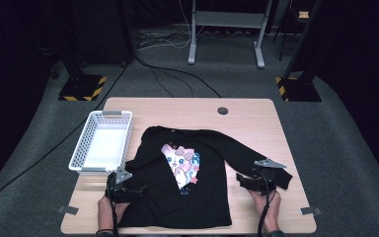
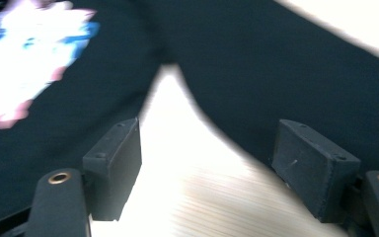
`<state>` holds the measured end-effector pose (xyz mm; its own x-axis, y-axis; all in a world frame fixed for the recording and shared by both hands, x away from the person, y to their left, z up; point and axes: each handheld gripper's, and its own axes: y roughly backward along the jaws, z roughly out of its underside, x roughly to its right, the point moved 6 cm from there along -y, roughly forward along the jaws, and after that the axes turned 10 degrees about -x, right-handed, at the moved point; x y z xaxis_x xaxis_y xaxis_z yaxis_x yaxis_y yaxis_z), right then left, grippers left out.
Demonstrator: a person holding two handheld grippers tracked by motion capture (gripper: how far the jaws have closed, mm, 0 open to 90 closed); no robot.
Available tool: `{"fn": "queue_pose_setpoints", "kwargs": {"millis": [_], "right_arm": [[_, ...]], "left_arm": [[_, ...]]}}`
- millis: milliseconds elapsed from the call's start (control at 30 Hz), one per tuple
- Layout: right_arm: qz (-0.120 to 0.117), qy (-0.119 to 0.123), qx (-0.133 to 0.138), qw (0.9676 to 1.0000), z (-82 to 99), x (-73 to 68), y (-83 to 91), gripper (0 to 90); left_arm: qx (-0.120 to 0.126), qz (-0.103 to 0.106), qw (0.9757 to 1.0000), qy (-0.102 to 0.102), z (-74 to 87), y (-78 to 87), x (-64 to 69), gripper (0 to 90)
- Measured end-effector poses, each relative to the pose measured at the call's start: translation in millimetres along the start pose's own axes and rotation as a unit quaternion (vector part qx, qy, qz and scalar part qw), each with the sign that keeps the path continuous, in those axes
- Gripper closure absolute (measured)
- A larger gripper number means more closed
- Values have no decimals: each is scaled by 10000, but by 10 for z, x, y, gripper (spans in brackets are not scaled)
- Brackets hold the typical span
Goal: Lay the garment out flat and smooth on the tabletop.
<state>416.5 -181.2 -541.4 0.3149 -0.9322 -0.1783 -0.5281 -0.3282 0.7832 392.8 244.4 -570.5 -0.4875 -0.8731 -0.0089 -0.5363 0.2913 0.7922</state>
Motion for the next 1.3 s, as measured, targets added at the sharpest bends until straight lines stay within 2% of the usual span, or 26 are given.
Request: {"fn": "queue_pose_setpoints", "kwargs": {"millis": [33,133,233,333,400,500,567,633,733,833,867,900,967,1067,1300], "right_arm": [[-119,65,-54,9999,-12,-86,-46,263],[-114,185,-246,9995,-43,-234,-204,251],[51,93,-325,9994,-108,-195,-342,226],[255,-65,-292,9992,-190,-100,-384,222],[362,-84,-302,9989,-218,-109,-375,214],[186,258,-130,9994,-230,-330,-333,205],[58,555,-144,9983,-213,-519,-365,190],[-88,745,-224,9969,-192,-667,-447,164],[-24,886,-348,9955,-167,-744,-573,144],[129,943,-258,9951,-159,-731,-586,151],[262,1026,-238,9941,-145,-713,-587,145],[261,1072,-169,9938,-129,-691,-581,145],[265,1047,-190,9940,-113,-643,-556,143],[218,1137,-205,9931,-89,-559,-519,142],[289,1026,-186,9941,-29,-235,-396,142]], "left_arm": [[-1,-2,10000,0,1,0,1,110],[2,-3,10000,-4,-2,-1,1,110],[3,-9,10000,-10,-3,-1,4,110],[2,-33,10000,-43,-2,1,8,111],[7,-44,10000,-64,-5,2,15,112],[27,-72,9999,-114,-8,2,24,112],[43,-80,9999,-119,-12,0,31,112],[18,-87,9999,-74,-12,-4,27,109],[-16,-62,10000,40,-17,-14,23,96],[-29,-69,9999,71,-18,-17,25,93],[-37,-80,9999,98,-20,-19,28,92],[-43,-97,9999,121,-22,-22,33,88],[-45,-138,9997,192,-31,-31,47,85],[-55,-222,9992,323,-53,-49,80,73],[-54,-124,9998,154,-136,-107,303,73]]}}
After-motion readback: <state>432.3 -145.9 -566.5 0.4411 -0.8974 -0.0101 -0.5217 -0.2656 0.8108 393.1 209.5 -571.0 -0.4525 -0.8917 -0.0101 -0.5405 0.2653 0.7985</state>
